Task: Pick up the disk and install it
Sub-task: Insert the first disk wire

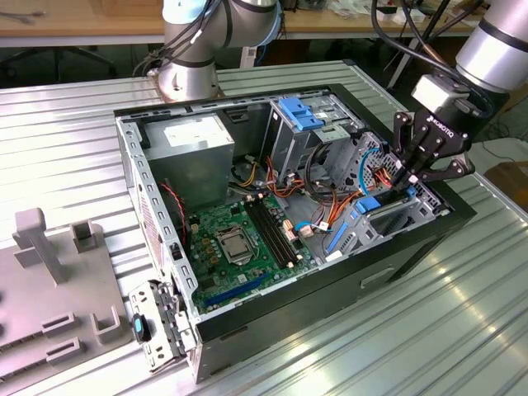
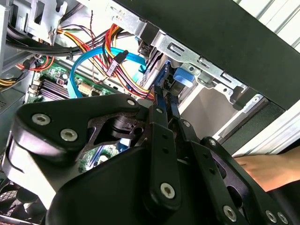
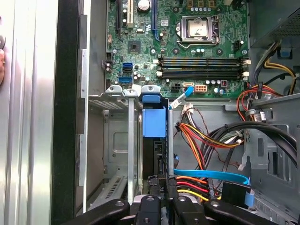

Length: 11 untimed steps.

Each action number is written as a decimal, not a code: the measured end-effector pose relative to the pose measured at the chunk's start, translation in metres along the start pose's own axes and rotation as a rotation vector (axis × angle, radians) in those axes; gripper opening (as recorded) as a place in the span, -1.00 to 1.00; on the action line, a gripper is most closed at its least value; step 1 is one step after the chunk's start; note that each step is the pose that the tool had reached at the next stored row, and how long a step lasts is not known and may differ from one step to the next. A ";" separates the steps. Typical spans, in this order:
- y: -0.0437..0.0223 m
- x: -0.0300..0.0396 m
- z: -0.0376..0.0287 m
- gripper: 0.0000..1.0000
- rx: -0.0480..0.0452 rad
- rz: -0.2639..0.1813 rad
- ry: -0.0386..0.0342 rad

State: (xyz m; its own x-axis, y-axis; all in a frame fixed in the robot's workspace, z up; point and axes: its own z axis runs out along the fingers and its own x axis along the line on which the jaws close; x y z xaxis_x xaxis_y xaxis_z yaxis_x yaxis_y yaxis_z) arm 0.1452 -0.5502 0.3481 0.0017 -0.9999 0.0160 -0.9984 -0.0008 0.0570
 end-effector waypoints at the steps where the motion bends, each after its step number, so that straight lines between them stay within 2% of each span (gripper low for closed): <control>1: 0.0000 0.0000 0.0000 -0.67 0.0000 0.000 -0.0001; 11: 0.0012 0.0013 0.0006 -0.67 0.0000 0.000 0.0000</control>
State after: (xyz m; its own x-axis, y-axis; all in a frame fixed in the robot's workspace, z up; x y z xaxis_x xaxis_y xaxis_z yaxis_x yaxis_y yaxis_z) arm 0.1440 -0.5516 0.3476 0.0017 -0.9999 0.0159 -0.9984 -0.0008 0.0570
